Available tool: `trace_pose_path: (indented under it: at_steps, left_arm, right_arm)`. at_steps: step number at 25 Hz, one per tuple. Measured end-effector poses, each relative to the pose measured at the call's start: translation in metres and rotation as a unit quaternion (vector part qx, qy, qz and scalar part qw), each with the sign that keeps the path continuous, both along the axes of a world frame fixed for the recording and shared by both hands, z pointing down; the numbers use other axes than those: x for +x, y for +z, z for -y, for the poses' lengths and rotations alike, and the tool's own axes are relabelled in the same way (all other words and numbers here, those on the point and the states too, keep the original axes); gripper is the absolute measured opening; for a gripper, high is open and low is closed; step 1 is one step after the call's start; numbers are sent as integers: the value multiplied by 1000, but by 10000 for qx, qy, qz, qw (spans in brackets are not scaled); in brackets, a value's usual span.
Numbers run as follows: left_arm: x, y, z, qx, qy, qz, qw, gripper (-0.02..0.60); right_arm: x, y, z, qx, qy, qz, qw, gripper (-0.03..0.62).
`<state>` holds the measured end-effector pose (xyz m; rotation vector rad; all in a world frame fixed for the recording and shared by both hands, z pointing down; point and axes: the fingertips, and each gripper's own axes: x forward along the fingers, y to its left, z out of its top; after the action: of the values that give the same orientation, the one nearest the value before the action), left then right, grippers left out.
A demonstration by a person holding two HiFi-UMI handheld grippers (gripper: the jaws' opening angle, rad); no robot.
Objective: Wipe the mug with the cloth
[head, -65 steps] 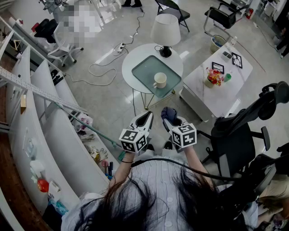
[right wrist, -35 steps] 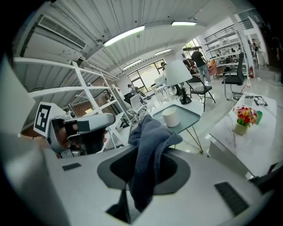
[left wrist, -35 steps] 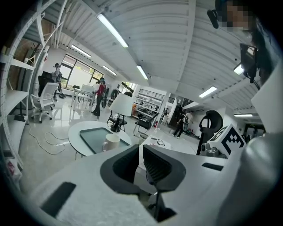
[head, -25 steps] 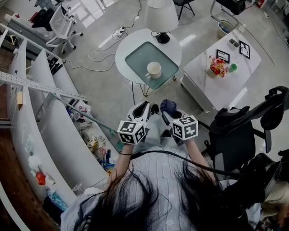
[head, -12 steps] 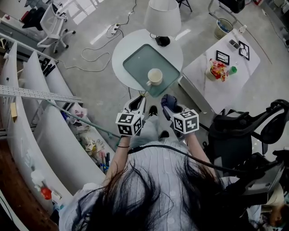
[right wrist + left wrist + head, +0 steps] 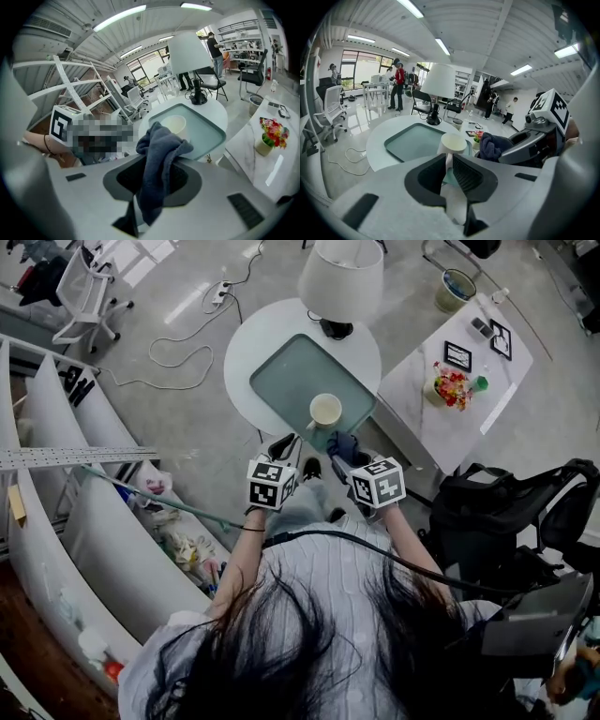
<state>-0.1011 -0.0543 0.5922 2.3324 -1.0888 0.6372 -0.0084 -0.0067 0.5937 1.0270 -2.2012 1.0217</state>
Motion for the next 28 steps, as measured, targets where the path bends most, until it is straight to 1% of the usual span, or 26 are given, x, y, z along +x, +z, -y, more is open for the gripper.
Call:
trace_pose_path:
  at_steps: [5,8,10,13,17,22,25,28]
  left_arm:
    - [7,16,17,-188,552,63,9983,44]
    - [12,26,13,-389,887,82,9953,62]
    - [15,32,12,-506,1040,87,9932,72]
    - [17,38,15,-573,1171,135,9914,76]
    - [22,43,18,-525,1362,338,9887,77]
    - [30,47,21,-691,1307,271,9886,77]
    - [34,50,23,-656,1465,441,9861,77]
    - [38,60,20,-723,1612,639,9822,77]
  right_arm:
    - [-12,19,11,-185,-101,-196,9996,94]
    - [-21,35,9,-395,-129,-269,9988,94]
    - [-24,44,10,-506,-172,-372,9979,94]
    - [-27,52,16,-563,-276,-481,9969,94]
    - [-35,58,23,-649,-480,-456,9957,94]
    - [-41,69,24,-856,-707,-419,9929,94]
    - [-42,72,26,-1019,-759,-292,9915,94]
    - [-40,73,27,-1097,-798,-205,9905,94]
